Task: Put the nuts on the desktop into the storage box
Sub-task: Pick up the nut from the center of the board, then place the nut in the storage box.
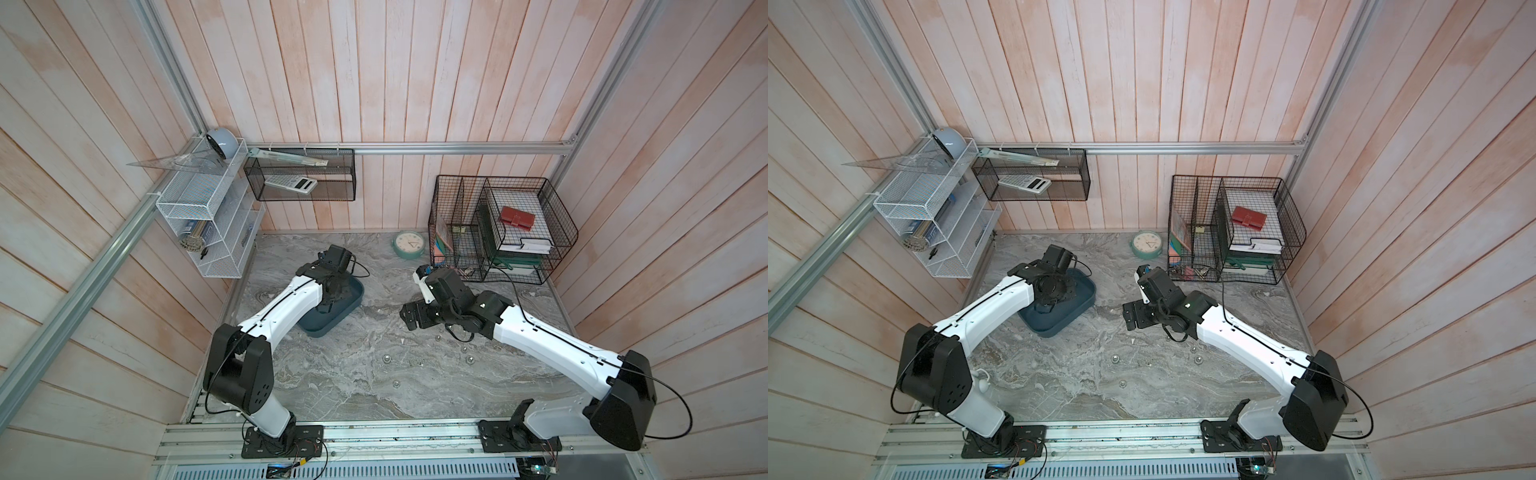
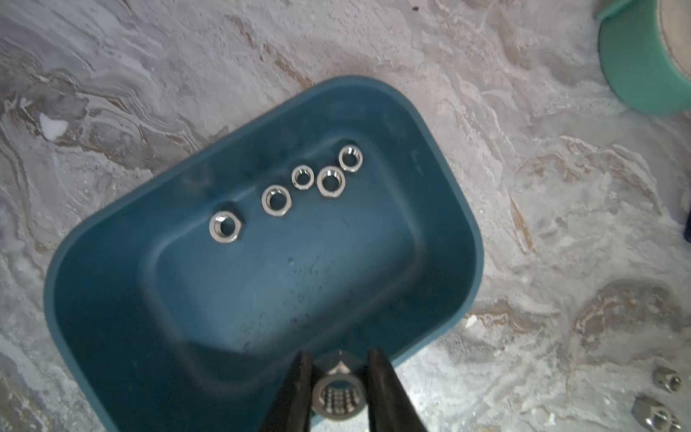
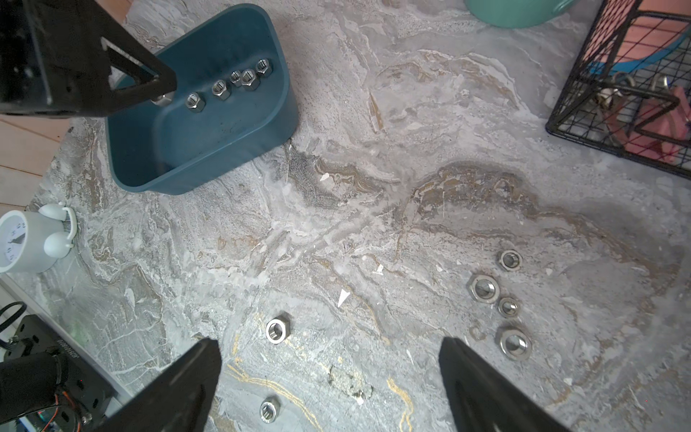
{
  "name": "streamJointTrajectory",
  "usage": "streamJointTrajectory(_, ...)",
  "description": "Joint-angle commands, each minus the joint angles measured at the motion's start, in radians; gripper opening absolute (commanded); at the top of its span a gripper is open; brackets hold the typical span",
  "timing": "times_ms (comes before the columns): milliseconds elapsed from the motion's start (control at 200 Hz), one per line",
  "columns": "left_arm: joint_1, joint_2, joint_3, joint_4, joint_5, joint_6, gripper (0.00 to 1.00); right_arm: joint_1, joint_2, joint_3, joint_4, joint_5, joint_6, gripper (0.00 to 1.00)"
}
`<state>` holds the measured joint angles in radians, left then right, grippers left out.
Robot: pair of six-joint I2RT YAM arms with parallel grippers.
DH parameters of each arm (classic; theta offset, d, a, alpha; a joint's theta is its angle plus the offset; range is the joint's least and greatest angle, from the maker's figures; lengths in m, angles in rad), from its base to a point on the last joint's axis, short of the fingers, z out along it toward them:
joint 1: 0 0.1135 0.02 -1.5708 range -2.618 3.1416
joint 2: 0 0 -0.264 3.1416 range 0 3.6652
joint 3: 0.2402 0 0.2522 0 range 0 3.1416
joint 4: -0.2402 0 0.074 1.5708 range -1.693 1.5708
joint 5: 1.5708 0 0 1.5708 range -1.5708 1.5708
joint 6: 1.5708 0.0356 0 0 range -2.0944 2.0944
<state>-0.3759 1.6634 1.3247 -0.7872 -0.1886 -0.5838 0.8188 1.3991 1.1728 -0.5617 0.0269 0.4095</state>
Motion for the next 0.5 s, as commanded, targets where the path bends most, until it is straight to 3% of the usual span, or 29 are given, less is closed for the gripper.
streamJointTrajectory(0, 0.015, 0.074, 0.053, 0.027, 0.012, 0.038, 0.27, -0.017, 0.03, 0.052, -0.016, -0.002, -0.04, 0.98)
streamJointTrajectory(495, 0.064, 0.352, 0.242, 0.071, 0.068, 0.083, 0.29, -0.083, 0.099, 0.114, -0.022, -0.038, -0.052, 0.98)
